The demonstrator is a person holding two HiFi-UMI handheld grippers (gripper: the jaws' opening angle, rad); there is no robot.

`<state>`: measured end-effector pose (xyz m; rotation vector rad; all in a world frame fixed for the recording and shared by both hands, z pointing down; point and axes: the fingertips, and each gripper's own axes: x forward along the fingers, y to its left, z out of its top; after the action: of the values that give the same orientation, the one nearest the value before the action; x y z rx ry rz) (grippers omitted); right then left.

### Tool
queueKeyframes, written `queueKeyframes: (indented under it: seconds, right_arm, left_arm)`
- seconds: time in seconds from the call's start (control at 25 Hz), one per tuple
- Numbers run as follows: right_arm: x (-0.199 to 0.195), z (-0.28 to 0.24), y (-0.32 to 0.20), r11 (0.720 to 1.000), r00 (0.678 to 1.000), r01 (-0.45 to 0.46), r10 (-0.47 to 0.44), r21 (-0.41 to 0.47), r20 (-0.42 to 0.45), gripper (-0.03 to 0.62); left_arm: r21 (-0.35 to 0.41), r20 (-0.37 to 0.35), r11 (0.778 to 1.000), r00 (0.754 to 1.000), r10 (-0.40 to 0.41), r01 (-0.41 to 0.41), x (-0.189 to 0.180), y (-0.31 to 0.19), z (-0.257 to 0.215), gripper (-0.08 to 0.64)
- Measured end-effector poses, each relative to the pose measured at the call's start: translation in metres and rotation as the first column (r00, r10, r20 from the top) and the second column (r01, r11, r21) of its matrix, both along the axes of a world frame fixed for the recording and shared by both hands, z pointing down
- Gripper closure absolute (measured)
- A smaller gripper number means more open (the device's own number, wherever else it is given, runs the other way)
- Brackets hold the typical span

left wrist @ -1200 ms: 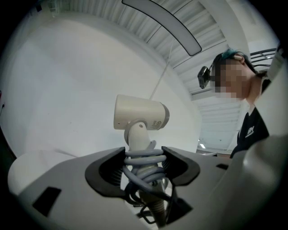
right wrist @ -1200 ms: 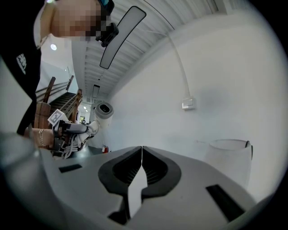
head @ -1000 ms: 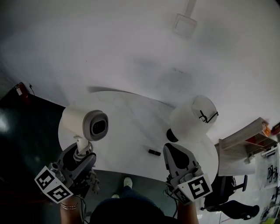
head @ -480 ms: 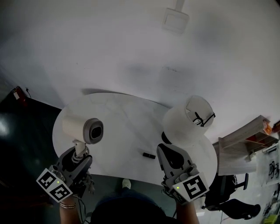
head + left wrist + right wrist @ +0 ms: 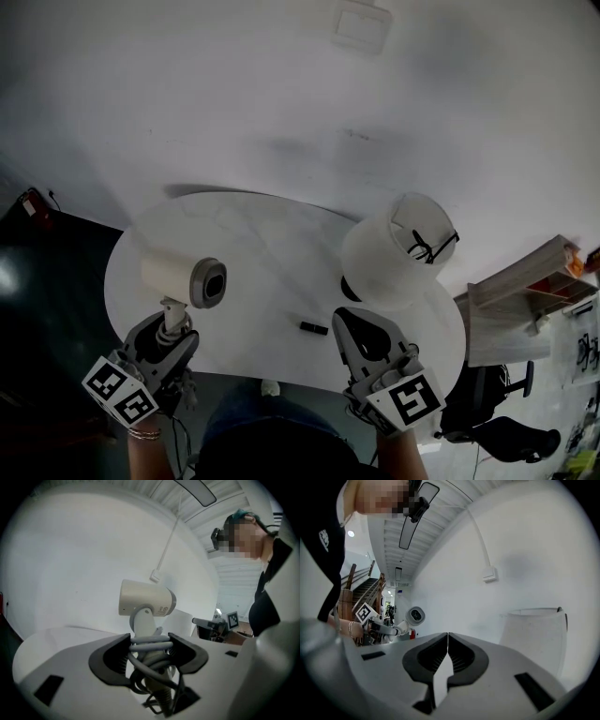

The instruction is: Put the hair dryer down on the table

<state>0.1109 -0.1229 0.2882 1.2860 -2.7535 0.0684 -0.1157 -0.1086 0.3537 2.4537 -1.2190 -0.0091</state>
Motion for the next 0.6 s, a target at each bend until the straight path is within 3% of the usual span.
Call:
queueKeyframes:
  seconds: [0.12,0.32,0.6]
  right_arm:
    - [-0.002,0.005,-0.005,1.0,1.0,0.001,-0.001,-0.014,0.001,0.574]
    - [-0.009,0.011,-0.012,0.999,1.0,-0.004,0.004,-0.039,-0.003,0.574]
    - [-0.019,0.012,-0.027,0.997,0.998,-0.056,0.054,-0.057,-0.033,0.574]
  left_arm:
    - [-0.032,0.043,0.999,0.999,0.019,-0.017,0.002,0.001,0.014,0.295]
    - [-0.089,0.055,0.994,0.997,0.062,-0.057,0.004,-0.001,0.03,0.295]
    - [-0.128,0.089,0.979,0.981,0.174,-0.162,0.003,-0.018,0.041,0.295]
